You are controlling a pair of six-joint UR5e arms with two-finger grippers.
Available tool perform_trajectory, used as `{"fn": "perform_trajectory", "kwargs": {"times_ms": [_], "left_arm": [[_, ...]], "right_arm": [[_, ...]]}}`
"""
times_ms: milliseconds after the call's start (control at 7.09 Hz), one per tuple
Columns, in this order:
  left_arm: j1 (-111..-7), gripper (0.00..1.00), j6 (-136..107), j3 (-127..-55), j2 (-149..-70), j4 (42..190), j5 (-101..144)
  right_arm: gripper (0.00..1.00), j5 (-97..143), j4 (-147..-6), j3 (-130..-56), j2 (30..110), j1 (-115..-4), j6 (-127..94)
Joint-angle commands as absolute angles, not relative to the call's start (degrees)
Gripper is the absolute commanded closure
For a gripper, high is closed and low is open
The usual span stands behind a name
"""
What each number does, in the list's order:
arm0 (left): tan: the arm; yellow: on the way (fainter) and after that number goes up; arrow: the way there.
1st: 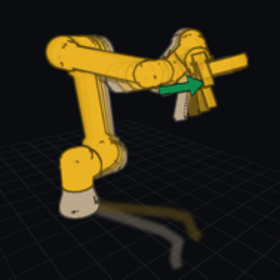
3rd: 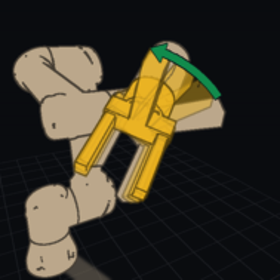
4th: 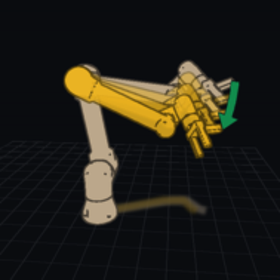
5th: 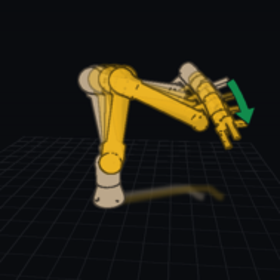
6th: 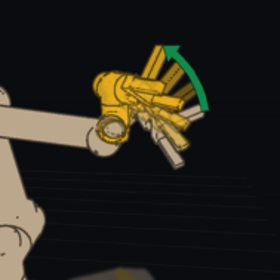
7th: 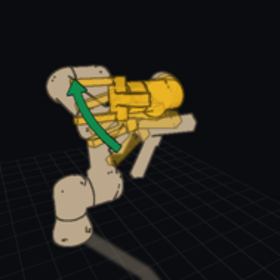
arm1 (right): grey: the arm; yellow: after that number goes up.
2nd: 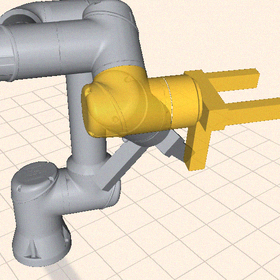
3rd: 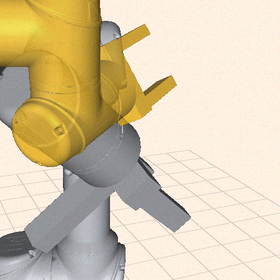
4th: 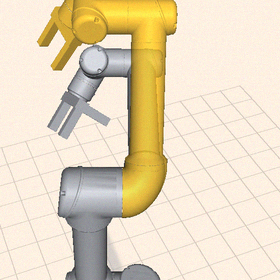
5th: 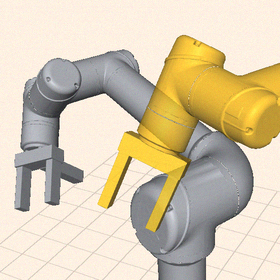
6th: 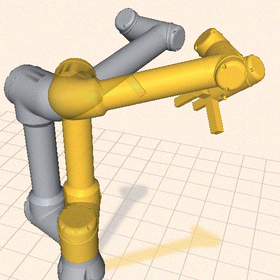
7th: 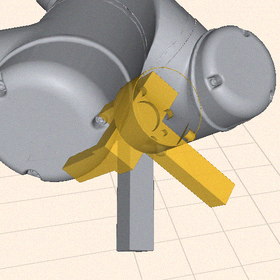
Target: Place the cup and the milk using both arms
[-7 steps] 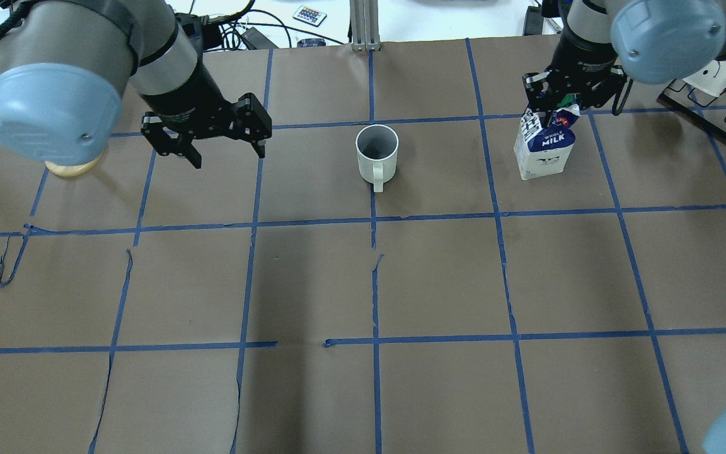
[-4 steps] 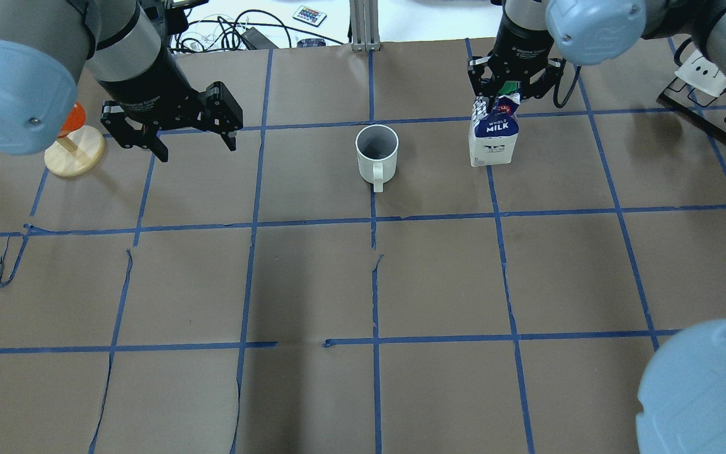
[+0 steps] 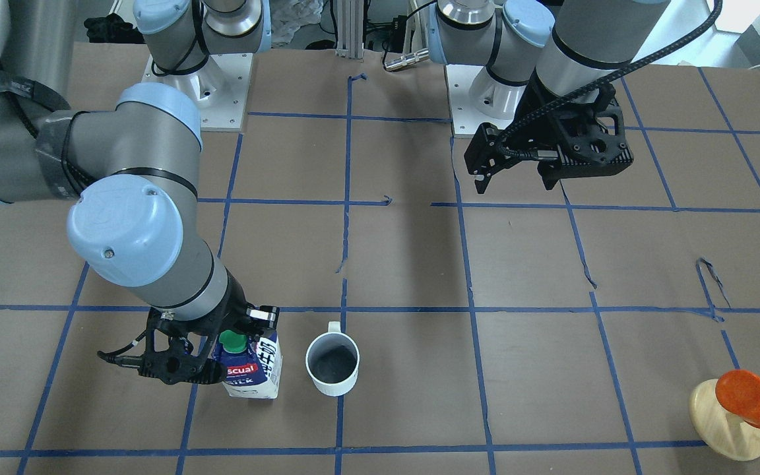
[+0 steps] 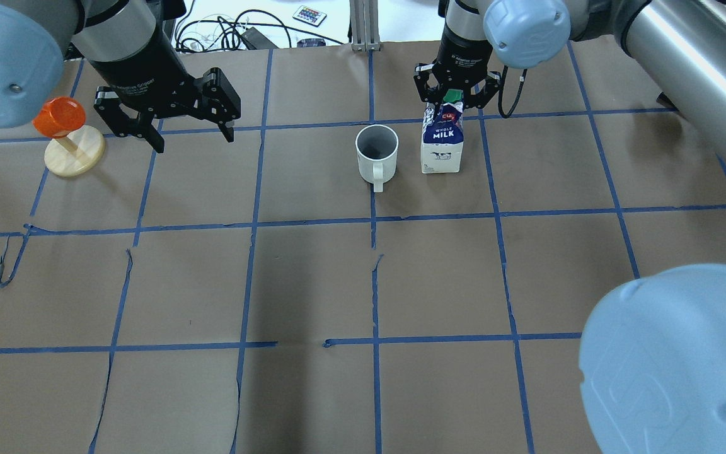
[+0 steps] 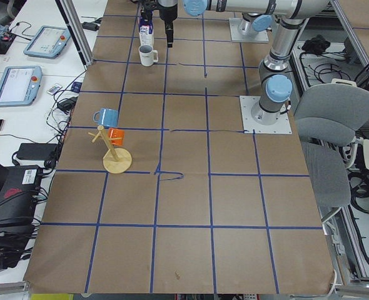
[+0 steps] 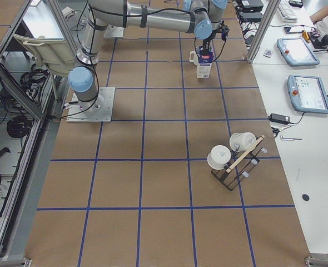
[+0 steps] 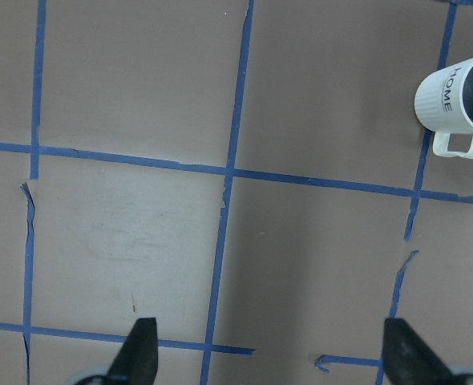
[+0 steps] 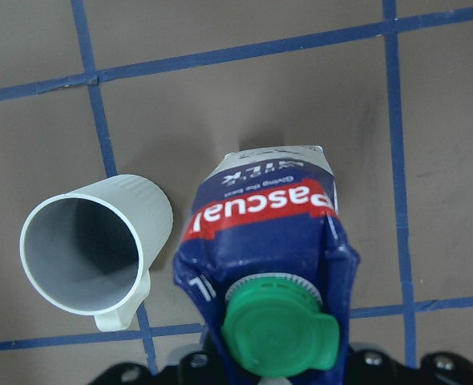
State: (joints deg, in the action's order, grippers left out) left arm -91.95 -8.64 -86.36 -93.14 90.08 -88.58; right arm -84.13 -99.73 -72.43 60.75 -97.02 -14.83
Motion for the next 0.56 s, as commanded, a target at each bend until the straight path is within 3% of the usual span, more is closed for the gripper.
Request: {"fn": "perform_trajectory", "kwargs": {"times_ms": [0, 141, 282, 423], "left_arm": [[-91.7, 0.0, -7.4, -88.1, -92.5, 89.6, -88.7], [-91.4, 0.0, -6.2, -88.5, -92.1, 89.6, -88.8], [-91.4, 0.0, -5.5, -88.6, -92.1, 89.6, -88.9], [-91.5, 0.0, -5.3, -88.6, -92.1, 89.6, -88.8]], "right_arm": [[0.74, -82.7, -99.8, -72.3, 60.1, -98.5, -15.5], [0.72, -82.7, -100.4, -72.2, 59.2, -99.6, -15.5], [0.61, -82.7, -100.5, -72.4, 59.1, -99.7, -14.8], [0.26, -83.2, -100.5, -72.6, 59.0, -99.7, -13.5]]}}
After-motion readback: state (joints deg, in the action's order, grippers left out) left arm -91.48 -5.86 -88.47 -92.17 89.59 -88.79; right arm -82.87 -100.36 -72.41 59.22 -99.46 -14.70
